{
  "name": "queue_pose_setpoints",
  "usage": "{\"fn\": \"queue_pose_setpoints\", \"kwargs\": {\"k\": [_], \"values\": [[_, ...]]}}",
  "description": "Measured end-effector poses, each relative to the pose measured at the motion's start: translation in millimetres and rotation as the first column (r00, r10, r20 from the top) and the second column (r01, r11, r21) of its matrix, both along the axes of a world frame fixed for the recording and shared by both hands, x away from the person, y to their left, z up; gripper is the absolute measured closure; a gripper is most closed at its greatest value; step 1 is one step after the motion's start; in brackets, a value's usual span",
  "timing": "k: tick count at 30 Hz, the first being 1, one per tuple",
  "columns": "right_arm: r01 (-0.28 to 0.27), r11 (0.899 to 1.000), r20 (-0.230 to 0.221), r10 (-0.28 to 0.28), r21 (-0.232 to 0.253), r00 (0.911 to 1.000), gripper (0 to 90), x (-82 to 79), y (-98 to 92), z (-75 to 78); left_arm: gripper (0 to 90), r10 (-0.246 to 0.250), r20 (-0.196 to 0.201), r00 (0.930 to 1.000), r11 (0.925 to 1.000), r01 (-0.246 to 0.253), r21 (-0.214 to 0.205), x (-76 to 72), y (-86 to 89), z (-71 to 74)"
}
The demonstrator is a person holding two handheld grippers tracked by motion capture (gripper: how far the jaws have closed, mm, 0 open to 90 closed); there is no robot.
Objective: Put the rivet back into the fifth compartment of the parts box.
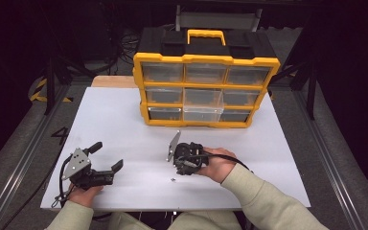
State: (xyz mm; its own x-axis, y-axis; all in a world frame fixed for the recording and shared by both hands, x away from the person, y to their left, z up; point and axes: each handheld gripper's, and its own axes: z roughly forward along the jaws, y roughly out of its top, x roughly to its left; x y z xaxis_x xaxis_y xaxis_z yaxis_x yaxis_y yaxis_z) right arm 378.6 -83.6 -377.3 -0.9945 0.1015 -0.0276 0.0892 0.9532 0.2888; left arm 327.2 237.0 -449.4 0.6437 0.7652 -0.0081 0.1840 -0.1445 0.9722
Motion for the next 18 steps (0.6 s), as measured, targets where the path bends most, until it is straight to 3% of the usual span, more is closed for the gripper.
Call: {"fn": "queue_pose_setpoints", "kwargs": {"k": [17,18], "values": [[0.009,1.000,0.042,-0.009,0.021,0.9991,82.7,7.2,-2.4,61.1,2.6,0.001,0.002,1.0000,1.0000,-0.001,0.001,-0.6,0.0,0.2],[0.017,1.000,0.047,-0.018,0.021,0.9988,82.7,8.9,-2.9,69.7,2.6,0.001,0.002,1.0000,1.0000,-0.001,0.000,-0.7,0.3,0.3]]}}
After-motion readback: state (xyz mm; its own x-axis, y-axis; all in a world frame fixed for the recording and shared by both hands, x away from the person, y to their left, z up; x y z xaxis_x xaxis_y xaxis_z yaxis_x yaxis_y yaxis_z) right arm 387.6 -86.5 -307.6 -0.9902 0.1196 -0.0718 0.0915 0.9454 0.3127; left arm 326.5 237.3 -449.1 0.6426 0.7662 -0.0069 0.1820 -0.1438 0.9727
